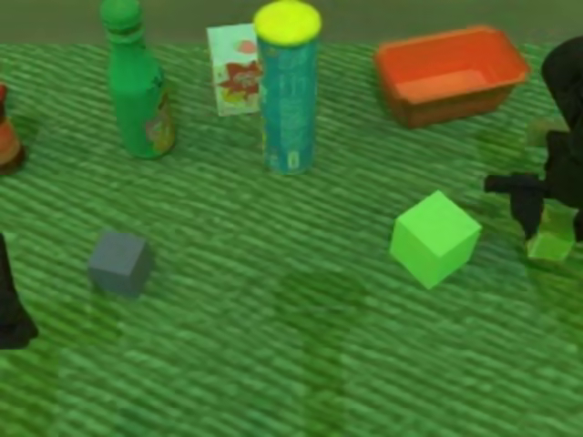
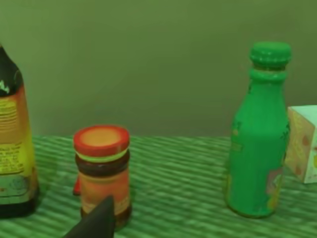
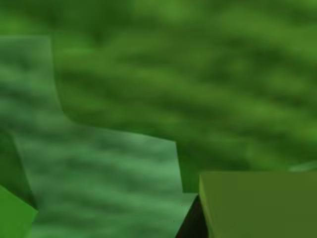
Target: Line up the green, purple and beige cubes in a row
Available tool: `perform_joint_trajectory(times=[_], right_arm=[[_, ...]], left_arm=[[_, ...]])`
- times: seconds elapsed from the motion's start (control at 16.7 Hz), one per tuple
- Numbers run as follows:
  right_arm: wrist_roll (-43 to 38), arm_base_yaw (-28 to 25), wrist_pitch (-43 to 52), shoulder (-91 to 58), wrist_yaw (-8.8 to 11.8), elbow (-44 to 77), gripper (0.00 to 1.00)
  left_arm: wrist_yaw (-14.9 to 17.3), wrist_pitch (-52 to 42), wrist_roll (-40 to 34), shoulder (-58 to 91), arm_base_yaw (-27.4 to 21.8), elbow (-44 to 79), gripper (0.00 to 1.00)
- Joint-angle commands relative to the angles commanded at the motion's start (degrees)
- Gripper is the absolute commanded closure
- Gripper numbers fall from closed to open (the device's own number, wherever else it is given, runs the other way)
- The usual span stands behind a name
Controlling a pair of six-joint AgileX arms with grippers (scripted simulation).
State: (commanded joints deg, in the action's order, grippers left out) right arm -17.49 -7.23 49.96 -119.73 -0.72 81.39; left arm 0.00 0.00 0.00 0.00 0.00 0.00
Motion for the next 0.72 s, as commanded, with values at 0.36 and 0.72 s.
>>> perform_joint_trajectory(times=[0.36,0.72], right_arm=[[0.18,-0.32,7.6,3.66,0.03,4.17,1.0],[-2.55,-4.07,8.26,3.39,-0.06,4.72,1.0]], left_arm=[[0.0,0.0,0.0,0.0,0.0,0.0,0.0],[0.0,0.0,0.0,0.0,0.0,0.0,0.0]])
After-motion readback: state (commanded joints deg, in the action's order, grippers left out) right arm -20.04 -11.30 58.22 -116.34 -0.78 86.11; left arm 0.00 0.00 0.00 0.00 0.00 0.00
